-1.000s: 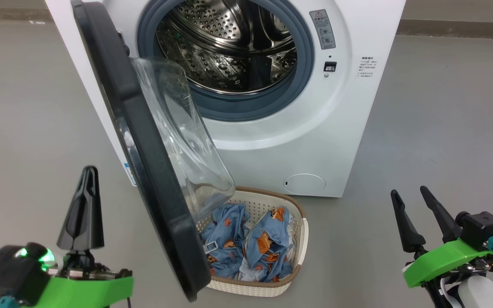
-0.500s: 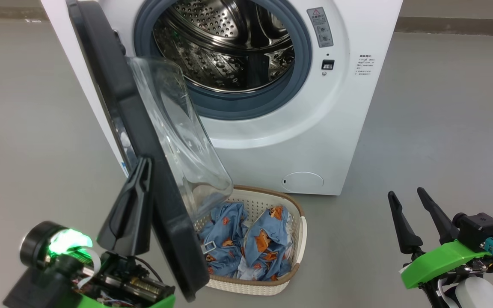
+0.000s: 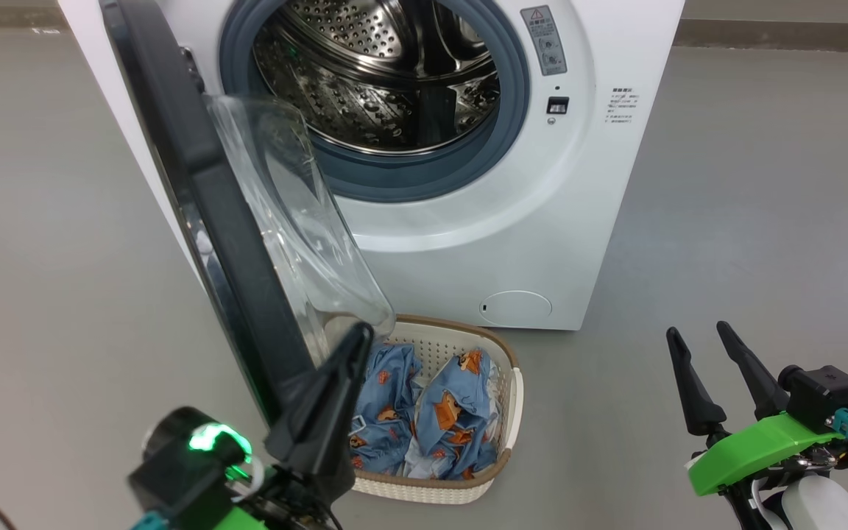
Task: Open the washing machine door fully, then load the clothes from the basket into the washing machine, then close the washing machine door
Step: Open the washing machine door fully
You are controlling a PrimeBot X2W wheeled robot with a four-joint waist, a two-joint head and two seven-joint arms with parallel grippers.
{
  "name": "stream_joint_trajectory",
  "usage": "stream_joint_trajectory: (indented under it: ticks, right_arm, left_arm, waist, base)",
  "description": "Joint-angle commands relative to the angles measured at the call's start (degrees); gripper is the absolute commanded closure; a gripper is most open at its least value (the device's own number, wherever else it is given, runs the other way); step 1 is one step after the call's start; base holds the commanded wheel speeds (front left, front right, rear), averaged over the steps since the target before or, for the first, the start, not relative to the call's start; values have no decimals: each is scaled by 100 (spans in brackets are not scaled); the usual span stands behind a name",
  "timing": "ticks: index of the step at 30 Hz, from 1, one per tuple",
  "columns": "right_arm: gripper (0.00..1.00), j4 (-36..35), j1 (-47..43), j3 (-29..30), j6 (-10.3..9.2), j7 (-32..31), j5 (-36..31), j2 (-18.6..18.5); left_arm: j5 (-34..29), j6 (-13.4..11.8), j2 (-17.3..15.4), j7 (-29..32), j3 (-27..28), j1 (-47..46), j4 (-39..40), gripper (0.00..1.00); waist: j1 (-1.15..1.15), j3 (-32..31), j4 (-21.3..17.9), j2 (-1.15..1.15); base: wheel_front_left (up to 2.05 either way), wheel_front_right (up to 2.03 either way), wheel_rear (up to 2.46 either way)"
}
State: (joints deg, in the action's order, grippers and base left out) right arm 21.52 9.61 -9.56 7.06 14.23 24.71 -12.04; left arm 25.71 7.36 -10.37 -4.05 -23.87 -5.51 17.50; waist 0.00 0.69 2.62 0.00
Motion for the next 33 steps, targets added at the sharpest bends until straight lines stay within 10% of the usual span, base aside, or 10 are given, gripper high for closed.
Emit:
stream_joint_trajectory:
  ticks: [1, 33]
  right_arm:
    - [0, -149, 36, -86, 43, 77, 19, -50]
    - [0, -121, 112, -144, 43, 77, 144, 27]
  left_arm:
    - [61, 11, -79, 51, 106, -81, 29, 100]
    - [697, -139, -59, 31, -27, -308, -1943, 100]
  waist:
    - [0, 7, -4, 0]
    - [0, 25, 17, 0]
  base:
    - [0, 0, 0]
    - [0, 0, 0]
